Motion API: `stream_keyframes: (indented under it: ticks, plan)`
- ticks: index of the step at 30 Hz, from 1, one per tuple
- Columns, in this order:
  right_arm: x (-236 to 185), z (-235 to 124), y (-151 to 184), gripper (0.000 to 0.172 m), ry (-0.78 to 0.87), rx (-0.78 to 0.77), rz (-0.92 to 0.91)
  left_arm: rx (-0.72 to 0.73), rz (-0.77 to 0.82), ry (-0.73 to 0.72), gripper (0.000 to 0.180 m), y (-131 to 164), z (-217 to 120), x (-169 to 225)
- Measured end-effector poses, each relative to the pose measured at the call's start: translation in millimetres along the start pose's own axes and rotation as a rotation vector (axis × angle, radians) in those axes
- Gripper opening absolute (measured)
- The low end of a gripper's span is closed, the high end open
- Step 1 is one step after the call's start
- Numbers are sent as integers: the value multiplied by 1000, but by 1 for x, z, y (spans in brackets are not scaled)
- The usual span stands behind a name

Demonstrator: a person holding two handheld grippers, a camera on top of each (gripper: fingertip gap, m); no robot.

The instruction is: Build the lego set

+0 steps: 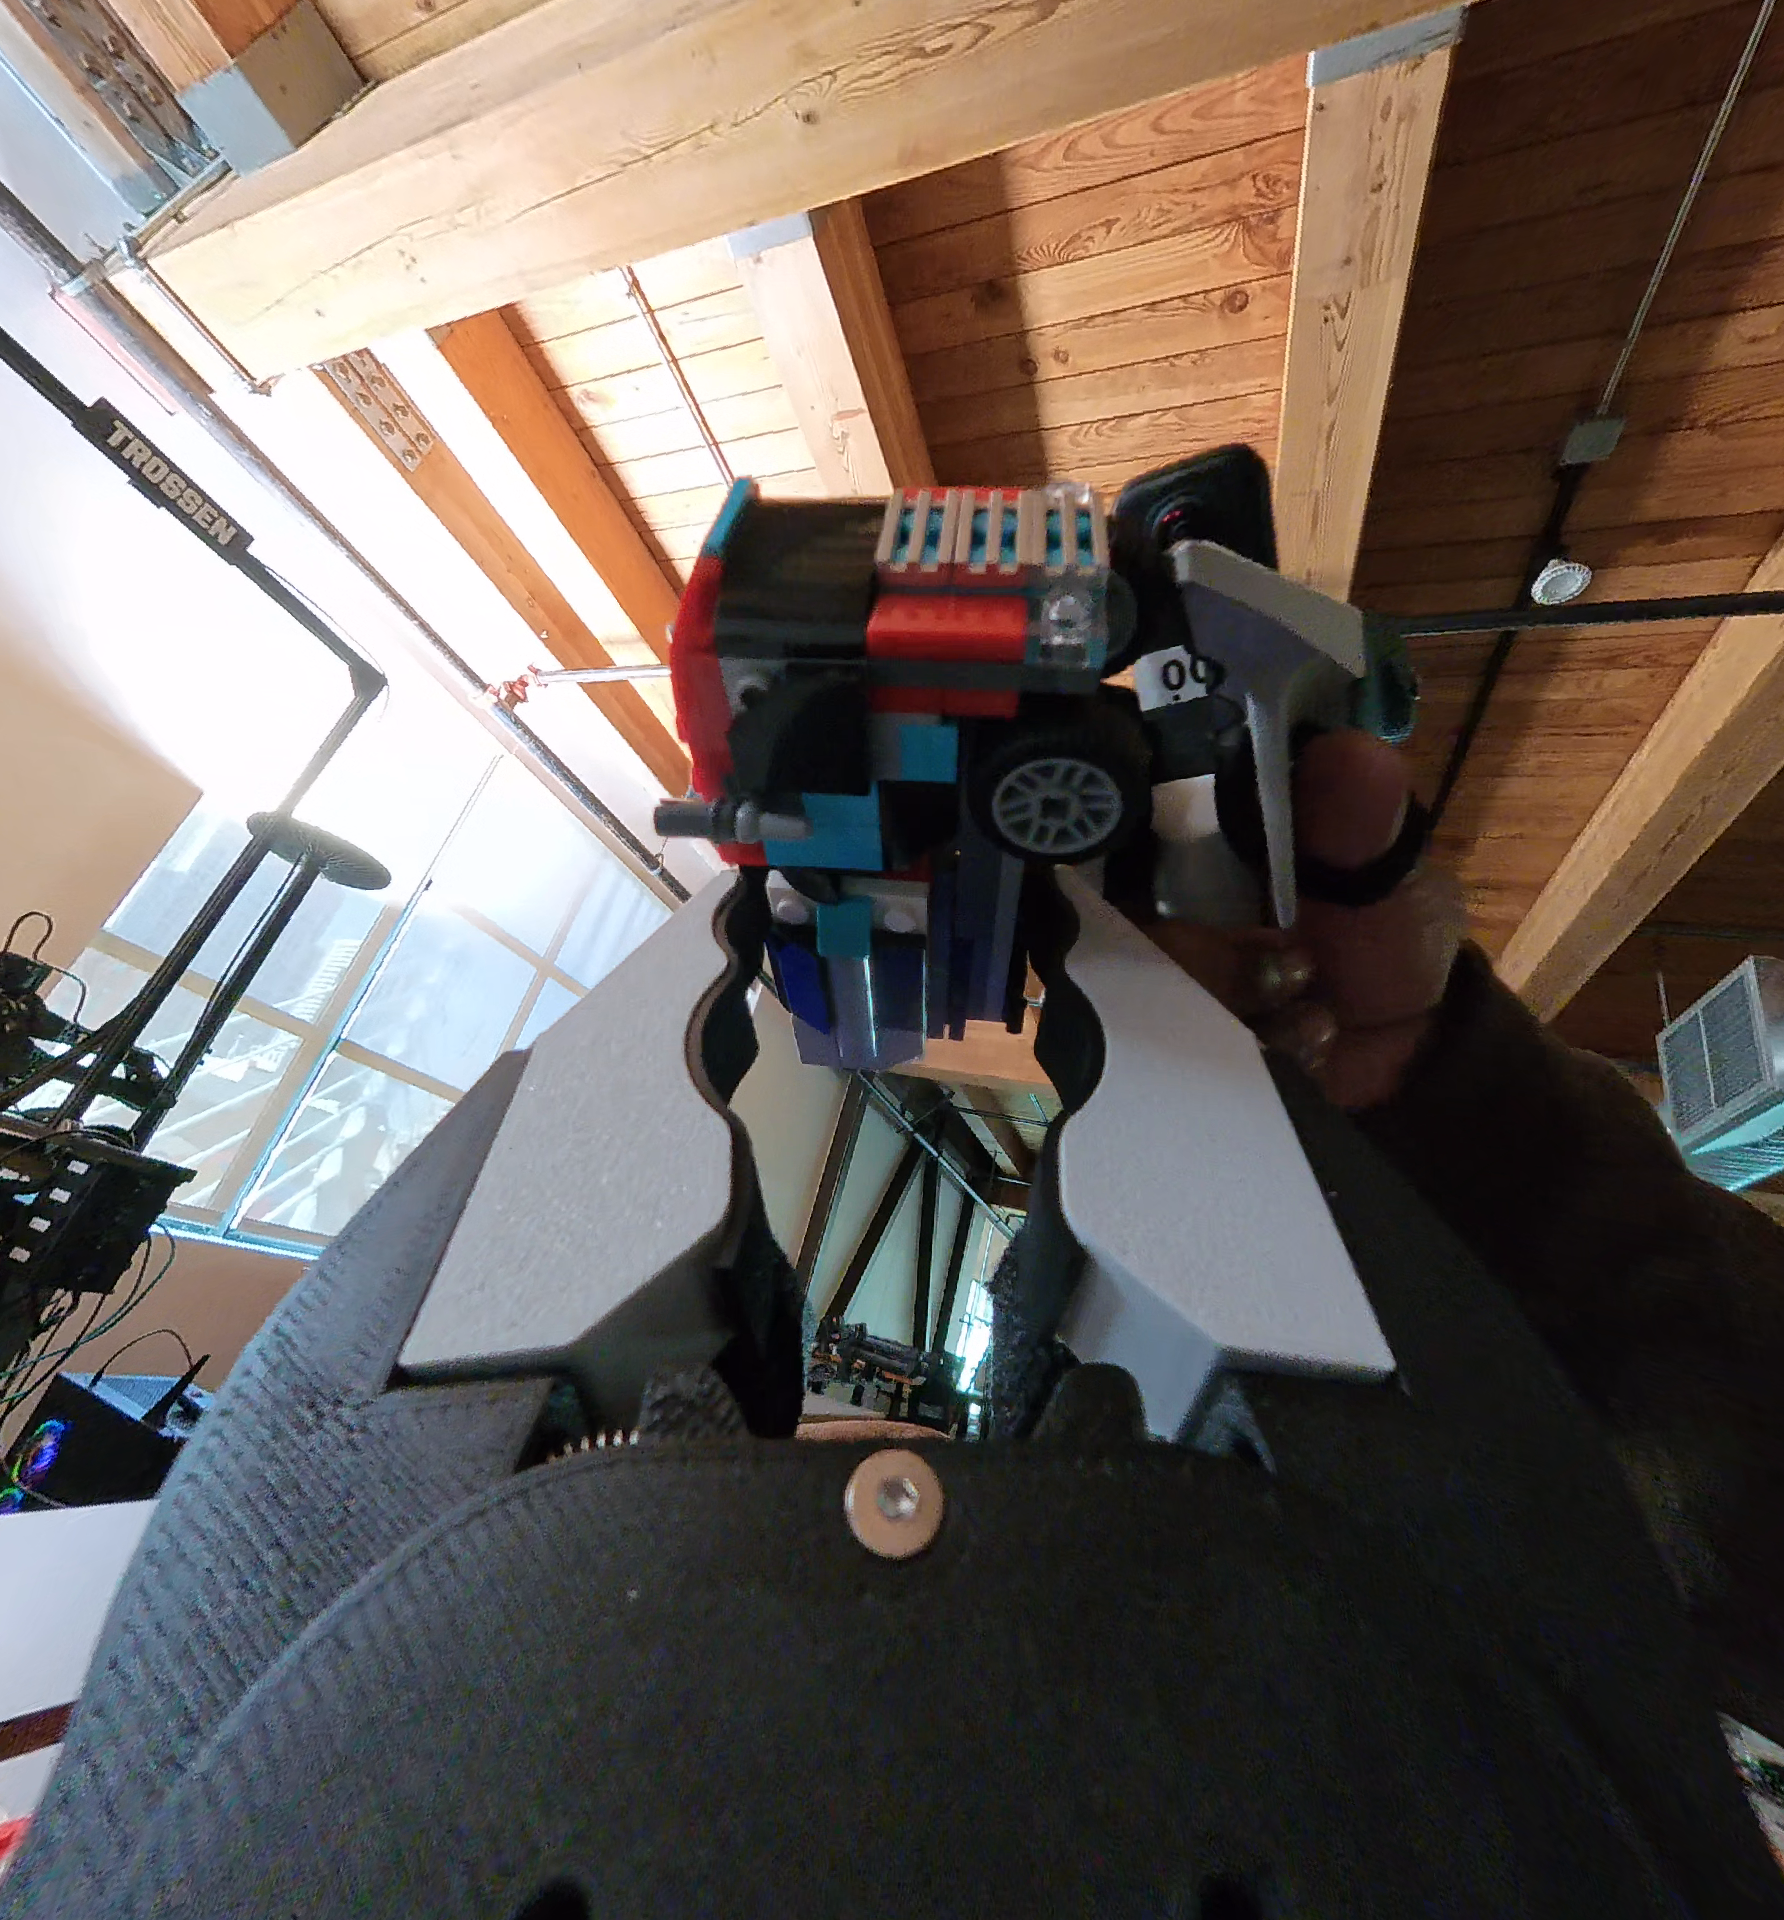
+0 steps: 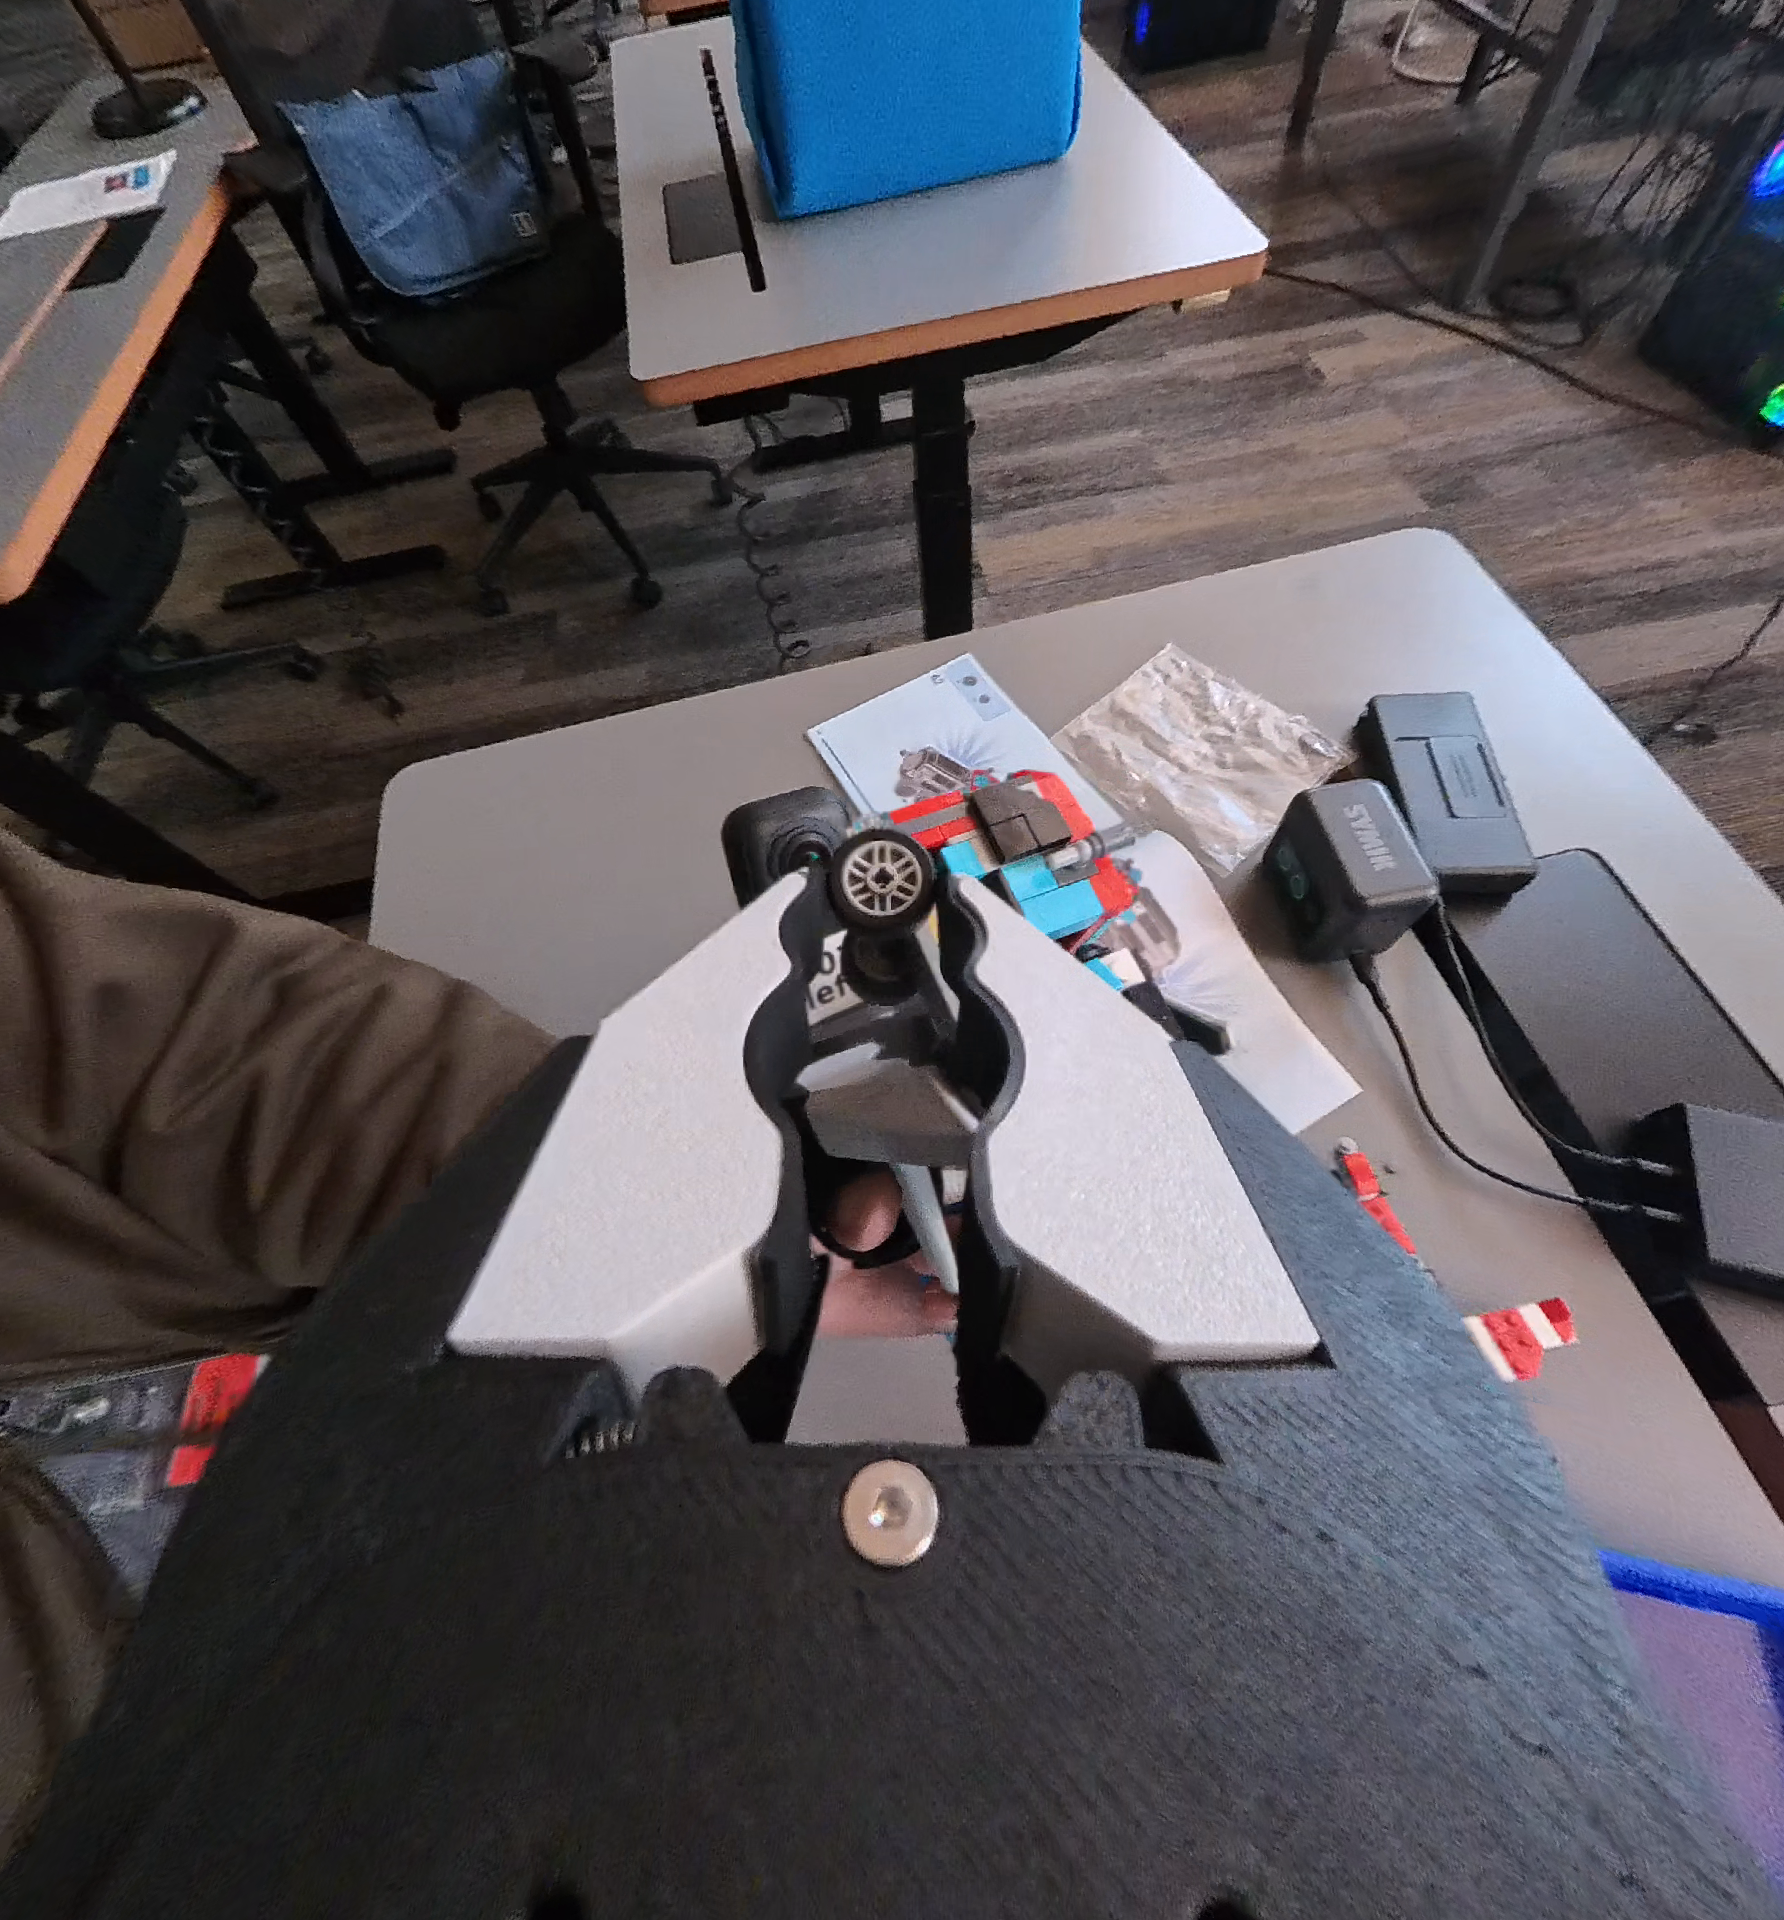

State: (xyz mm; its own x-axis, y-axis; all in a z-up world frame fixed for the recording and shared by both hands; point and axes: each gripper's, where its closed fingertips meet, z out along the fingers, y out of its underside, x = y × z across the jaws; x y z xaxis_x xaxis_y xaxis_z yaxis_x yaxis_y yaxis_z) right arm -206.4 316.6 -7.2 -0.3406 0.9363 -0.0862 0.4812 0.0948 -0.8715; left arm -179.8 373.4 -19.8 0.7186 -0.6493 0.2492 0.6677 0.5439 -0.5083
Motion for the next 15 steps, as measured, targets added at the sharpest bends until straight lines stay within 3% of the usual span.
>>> stream_keyframes:
  ticks: [7, 15]
  plan:
    - [3, -1, 2, 22, -31, -37, 50, -2, 10, -12, 54, -4, 1, -2]
    - [9, -2, -3, 22, -110, 29, 203, -39, 58, -51, 54, -6, 1, -7]
